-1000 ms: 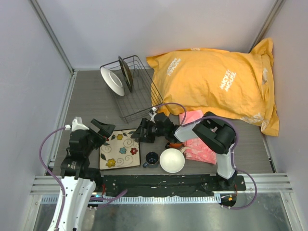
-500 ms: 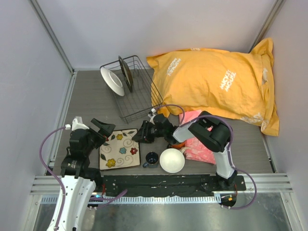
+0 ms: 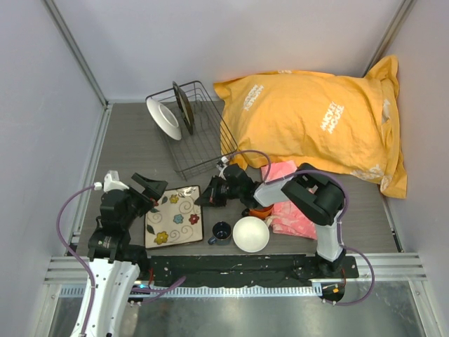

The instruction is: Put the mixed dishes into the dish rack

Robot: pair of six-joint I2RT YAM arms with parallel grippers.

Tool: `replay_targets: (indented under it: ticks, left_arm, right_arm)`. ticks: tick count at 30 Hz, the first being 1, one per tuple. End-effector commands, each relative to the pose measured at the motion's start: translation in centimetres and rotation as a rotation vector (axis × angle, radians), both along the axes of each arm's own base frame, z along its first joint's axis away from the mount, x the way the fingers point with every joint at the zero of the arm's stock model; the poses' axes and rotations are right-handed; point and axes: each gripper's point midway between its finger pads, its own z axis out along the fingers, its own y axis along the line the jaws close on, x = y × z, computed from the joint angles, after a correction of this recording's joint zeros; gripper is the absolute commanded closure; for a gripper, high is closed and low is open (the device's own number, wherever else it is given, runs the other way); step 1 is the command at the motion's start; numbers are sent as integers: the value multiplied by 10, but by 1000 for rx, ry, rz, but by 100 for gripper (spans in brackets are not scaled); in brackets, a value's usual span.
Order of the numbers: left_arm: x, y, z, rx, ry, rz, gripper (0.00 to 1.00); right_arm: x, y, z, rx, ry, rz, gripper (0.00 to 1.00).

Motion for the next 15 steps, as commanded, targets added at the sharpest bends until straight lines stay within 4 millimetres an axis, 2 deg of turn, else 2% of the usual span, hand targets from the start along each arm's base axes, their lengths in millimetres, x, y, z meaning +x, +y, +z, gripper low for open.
replay_targets:
  ticks: [1,2,15]
  left_arm:
    - [0,0,8,-13,-34,4,0]
    - [0,0,8,-14,-34,8,0]
    - [-2,2,13,4,-47,10,0]
  right_arm:
    - [7,-8,30,-17,-75,-14,99]
    - [9,-7,41,-1,-90,-16,99]
    - [8,-14,98,80,-134,-8,99]
